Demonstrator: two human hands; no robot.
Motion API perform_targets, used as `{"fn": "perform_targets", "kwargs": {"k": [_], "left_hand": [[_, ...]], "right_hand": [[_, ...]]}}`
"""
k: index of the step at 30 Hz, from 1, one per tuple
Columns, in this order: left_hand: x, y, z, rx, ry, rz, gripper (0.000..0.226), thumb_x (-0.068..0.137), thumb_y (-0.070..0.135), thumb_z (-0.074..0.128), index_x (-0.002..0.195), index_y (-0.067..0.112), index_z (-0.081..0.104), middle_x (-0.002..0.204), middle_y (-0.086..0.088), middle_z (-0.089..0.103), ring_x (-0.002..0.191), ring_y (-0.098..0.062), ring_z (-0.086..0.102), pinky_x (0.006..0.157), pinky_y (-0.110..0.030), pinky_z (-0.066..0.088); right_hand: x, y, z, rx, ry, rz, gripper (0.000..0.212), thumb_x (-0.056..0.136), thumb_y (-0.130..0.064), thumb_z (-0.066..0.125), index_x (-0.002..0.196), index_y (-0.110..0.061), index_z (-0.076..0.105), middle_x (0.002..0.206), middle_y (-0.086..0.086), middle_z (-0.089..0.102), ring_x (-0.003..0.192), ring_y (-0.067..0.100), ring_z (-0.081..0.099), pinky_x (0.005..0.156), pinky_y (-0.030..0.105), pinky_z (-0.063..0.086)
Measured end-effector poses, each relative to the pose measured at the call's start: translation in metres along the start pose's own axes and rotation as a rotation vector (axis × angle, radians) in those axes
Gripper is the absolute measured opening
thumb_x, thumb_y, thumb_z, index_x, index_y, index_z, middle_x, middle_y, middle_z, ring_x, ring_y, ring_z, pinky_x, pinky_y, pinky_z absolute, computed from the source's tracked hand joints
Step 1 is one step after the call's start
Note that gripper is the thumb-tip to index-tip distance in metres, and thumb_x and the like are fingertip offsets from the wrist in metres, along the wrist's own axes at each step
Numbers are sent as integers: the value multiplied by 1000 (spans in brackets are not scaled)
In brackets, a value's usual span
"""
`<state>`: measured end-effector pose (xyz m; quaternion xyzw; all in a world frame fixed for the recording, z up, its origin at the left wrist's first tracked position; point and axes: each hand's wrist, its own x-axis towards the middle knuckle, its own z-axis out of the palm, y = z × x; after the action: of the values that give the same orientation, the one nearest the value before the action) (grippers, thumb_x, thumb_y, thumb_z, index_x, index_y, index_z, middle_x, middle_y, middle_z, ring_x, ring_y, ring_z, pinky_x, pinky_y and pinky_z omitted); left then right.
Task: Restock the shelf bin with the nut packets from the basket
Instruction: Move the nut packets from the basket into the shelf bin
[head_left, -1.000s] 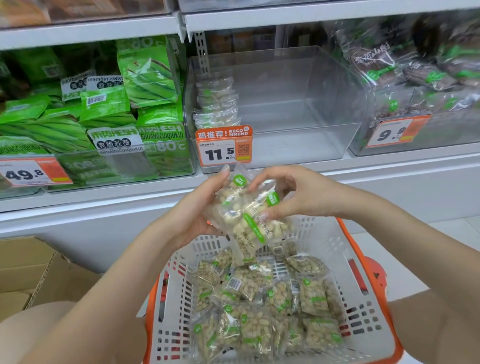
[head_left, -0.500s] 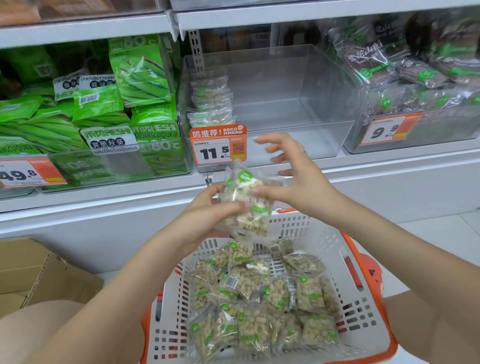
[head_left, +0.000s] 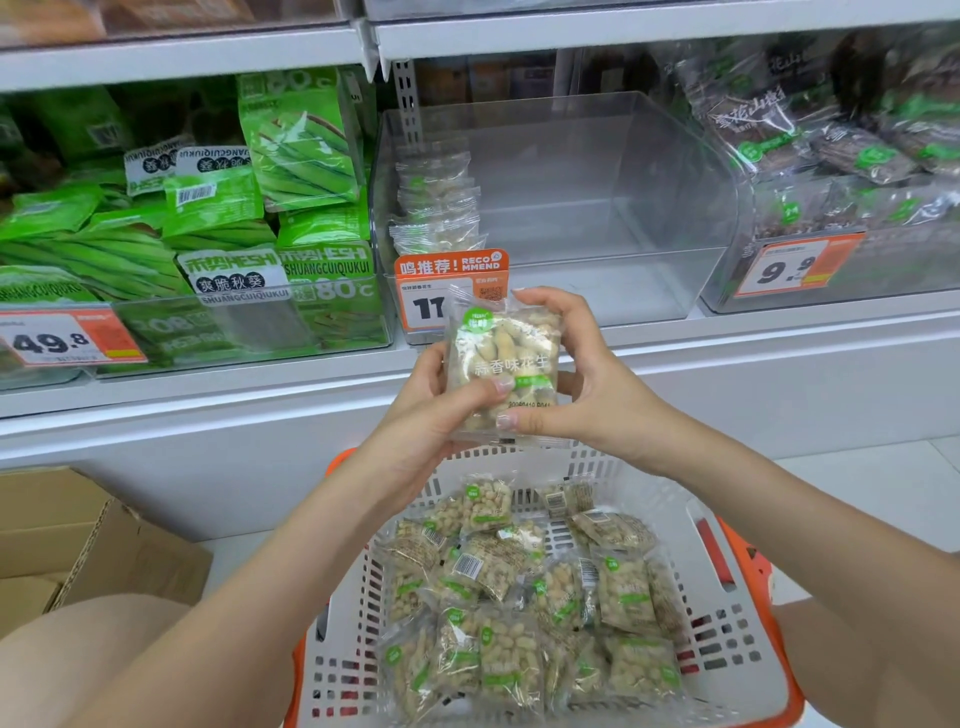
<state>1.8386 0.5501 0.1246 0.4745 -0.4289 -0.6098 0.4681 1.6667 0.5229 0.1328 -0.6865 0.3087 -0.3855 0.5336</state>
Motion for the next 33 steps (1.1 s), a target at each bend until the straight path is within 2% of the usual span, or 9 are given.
{"fn": "perform_targets", "kwargs": {"k": [3, 7, 11, 17, 24, 27, 29, 31, 33], "left_hand": [[0, -1, 1, -32, -13, 26, 55, 69, 20, 68, 120, 21, 49, 104, 1, 72, 87, -18, 70, 68, -30, 57], [0, -1, 3, -74, -45, 28, 49, 70, 18, 66, 115, 26, 50, 99, 5, 73, 84, -16, 70, 64, -28, 55], [-1, 2, 5, -50, -75, 29, 56, 69, 18, 67, 120, 25, 46, 112, 1, 70, 98, -22, 68, 71, -30, 56], [4, 9, 2, 81, -96, 90, 70, 64, 26, 76, 126, 29, 43, 124, 1, 62, 108, -17, 64, 76, -26, 52], [8, 10, -4, 219, -119, 80, 73, 61, 35, 79, 127, 29, 47, 127, 6, 60, 111, -14, 63, 95, -40, 51], [10, 15, -2, 278, -116, 110, 67, 64, 32, 78, 125, 26, 48, 119, 7, 63, 101, -10, 66, 91, -31, 53], [14, 23, -2, 355, -117, 147, 67, 61, 40, 77, 122, 28, 51, 115, 8, 63, 99, -10, 65, 87, -27, 53], [19, 30, -4, 402, -44, 228, 65, 61, 51, 71, 120, 30, 53, 115, 4, 59, 99, -11, 62, 87, -26, 52], [25, 36, -11, 535, 128, 423, 58, 67, 57, 61, 118, 30, 55, 111, 3, 54, 99, -9, 57, 88, -23, 47]], "right_hand": [[-1, 1, 3, 13, 6, 3, 85, 70, -3, 80, 129, -39, 31, 129, 0, 49, 99, 4, 65, 82, 20, 52], [-2, 2, -2, 34, -13, 1, 82, 66, -16, 82, 125, -45, 34, 120, -3, 54, 103, 8, 63, 83, 22, 51], [-1, 4, -5, -27, -3, -31, 74, 70, -12, 82, 121, -42, 38, 120, 3, 54, 106, 10, 60, 85, 25, 51], [0, 2, -6, 2, 19, -34, 72, 69, -8, 81, 118, -38, 38, 119, -2, 55, 97, 10, 63, 79, 28, 54], [0, -2, -13, -90, -11, -40, 73, 71, -1, 81, 117, -37, 38, 117, -10, 51, 95, 11, 63, 69, 25, 55], [1, -1, -16, -100, 2, -34, 73, 70, -5, 83, 115, -41, 39, 114, -13, 53, 99, 15, 64, 71, 28, 56], [4, -3, -20, -91, 29, -35, 71, 67, -15, 84, 113, -47, 40, 113, -12, 57, 100, 17, 64, 73, 31, 57], [6, -5, -27, -86, 66, -42, 70, 62, -24, 84, 110, -50, 41, 114, -10, 58, 100, 17, 64, 82, 36, 56], [9, -9, -37, -98, 105, -59, 68, 60, -27, 83, 109, -50, 41, 117, -7, 56, 100, 13, 62, 87, 35, 54]]}}
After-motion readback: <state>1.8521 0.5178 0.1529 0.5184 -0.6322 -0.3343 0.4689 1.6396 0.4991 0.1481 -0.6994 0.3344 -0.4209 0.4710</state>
